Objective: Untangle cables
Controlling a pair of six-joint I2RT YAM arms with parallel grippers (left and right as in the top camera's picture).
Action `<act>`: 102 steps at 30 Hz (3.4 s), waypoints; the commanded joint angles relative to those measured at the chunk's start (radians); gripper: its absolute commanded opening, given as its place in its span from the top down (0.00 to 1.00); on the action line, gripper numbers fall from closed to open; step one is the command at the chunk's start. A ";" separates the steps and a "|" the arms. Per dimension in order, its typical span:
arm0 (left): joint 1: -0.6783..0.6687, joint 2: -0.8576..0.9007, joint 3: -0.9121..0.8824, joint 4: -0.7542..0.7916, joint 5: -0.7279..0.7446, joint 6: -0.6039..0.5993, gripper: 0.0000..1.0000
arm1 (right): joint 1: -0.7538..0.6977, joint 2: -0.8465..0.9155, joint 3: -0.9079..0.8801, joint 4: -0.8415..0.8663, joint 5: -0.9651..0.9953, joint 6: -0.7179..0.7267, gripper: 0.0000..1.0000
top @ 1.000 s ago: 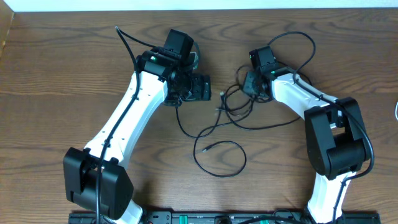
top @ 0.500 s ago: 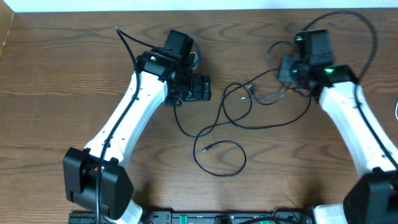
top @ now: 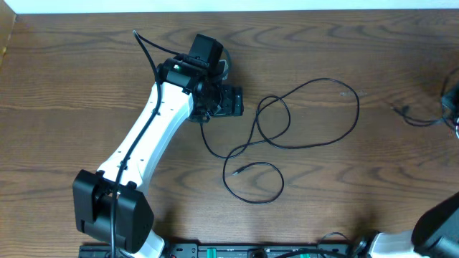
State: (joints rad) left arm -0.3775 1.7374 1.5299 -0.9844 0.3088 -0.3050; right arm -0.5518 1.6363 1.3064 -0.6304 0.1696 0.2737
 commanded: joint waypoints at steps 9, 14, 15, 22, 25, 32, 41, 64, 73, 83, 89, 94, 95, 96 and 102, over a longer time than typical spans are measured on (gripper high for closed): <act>0.000 -0.006 -0.003 -0.002 -0.008 0.021 0.13 | -0.153 0.175 0.003 0.130 -0.275 0.009 0.71; 0.000 -0.006 -0.003 -0.002 -0.007 0.021 0.13 | -0.105 0.095 0.044 0.077 -0.382 -0.027 0.46; 0.000 -0.006 -0.003 -0.002 -0.007 0.021 0.13 | -0.088 0.074 0.044 0.046 -0.375 -0.029 0.45; 0.001 -0.006 -0.003 -0.075 -0.171 0.057 0.13 | 0.188 0.019 0.044 -0.188 -0.454 -0.274 0.32; 0.004 -0.006 -0.003 -0.190 -0.374 -0.042 0.11 | 0.340 0.019 0.044 -0.243 -0.480 -0.381 0.25; 0.143 -0.006 -0.003 -0.272 -0.444 -0.217 0.04 | 0.739 0.031 0.040 -0.222 -0.483 -0.363 0.15; 0.304 -0.006 -0.003 -0.288 -0.395 -0.216 0.00 | 1.081 0.238 0.039 0.034 -0.185 0.089 0.17; 0.304 -0.006 -0.003 -0.287 -0.395 -0.208 0.01 | 0.734 0.156 0.471 -0.427 -0.070 -0.167 0.99; 0.304 -0.006 -0.003 -0.288 -0.395 -0.208 0.01 | 0.379 0.144 0.499 -0.388 0.104 -0.283 0.99; 0.304 -0.006 -0.003 -0.287 -0.395 -0.209 0.01 | 0.094 0.143 0.527 -0.269 0.299 -0.089 0.99; 0.302 -0.006 -0.003 -0.283 -0.394 -0.209 0.01 | 0.043 0.166 0.540 -0.286 0.011 -0.100 0.99; 0.302 -0.006 -0.003 -0.283 -0.394 -0.209 0.01 | 0.070 0.255 0.537 -0.441 -0.438 -0.166 0.97; 0.302 -0.006 -0.003 -0.283 -0.394 -0.209 0.01 | 0.078 0.267 0.537 -0.462 -0.489 -0.185 0.96; 0.302 -0.006 -0.003 -0.283 -0.394 -0.209 0.01 | 0.103 0.298 0.537 -0.519 -0.581 -0.243 0.96; 0.302 -0.006 -0.003 -0.284 -0.394 -0.209 0.01 | 0.279 0.473 0.536 -0.691 -0.446 -0.368 0.96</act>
State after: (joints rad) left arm -0.0746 1.7374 1.5261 -1.2636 -0.0807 -0.5049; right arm -0.3336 2.0430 1.8381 -1.3060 -0.3389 -0.0322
